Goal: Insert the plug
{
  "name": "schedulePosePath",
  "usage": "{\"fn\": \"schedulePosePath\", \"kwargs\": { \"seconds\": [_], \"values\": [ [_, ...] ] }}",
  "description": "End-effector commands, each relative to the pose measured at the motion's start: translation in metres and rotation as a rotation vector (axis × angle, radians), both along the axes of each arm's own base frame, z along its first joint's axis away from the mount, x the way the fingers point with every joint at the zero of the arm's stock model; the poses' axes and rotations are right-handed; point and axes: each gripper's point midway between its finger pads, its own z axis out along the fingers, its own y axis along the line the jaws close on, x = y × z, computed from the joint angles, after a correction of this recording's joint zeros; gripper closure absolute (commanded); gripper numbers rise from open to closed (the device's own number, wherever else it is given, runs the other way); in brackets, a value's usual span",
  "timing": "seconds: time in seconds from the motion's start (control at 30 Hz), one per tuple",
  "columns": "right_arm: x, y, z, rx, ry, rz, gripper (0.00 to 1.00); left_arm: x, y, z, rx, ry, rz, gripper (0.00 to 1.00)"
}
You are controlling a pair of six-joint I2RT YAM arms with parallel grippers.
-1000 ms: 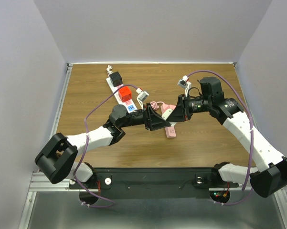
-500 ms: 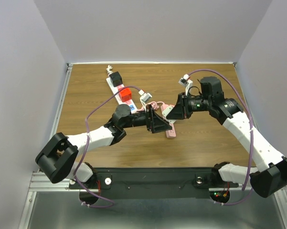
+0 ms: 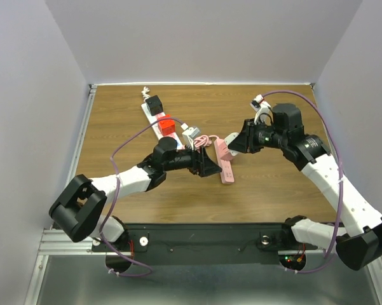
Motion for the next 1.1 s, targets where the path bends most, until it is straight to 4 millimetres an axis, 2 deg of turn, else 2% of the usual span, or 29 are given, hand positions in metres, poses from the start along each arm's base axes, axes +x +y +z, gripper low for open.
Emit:
{"fn": "schedulePosePath", "kwargs": {
  "seconds": [0.0,0.1,0.3,0.63,0.8,0.9,1.07],
  "values": [
    [0.014,-0.014,-0.012,-0.053,-0.023,-0.127,1.00,0.025,0.000,-0.012,0.060,0.006,0.101,0.18],
    [0.014,-0.023,-0.037,-0.100,0.019,-0.174,1.00,0.039,-0.005,-0.030,0.086,0.077,0.163,0.24],
    [0.014,-0.039,-0.074,-0.178,0.080,-0.254,1.00,0.061,-0.016,-0.050,0.121,0.130,0.222,0.30],
    [0.012,-0.045,-0.101,-0.232,0.123,-0.270,1.00,0.085,-0.039,-0.084,0.214,0.189,0.247,0.37],
    [0.010,-0.047,-0.107,-0.246,0.132,-0.272,1.00,0.086,-0.042,-0.104,0.333,0.186,0.285,0.37],
    [0.010,-0.047,-0.112,-0.254,0.141,-0.265,1.00,0.090,-0.044,-0.106,0.366,0.176,0.294,0.38],
    [0.010,-0.050,-0.123,-0.279,0.156,-0.265,1.00,0.089,-0.047,-0.116,0.410,0.180,0.296,0.62]
  ]
}}
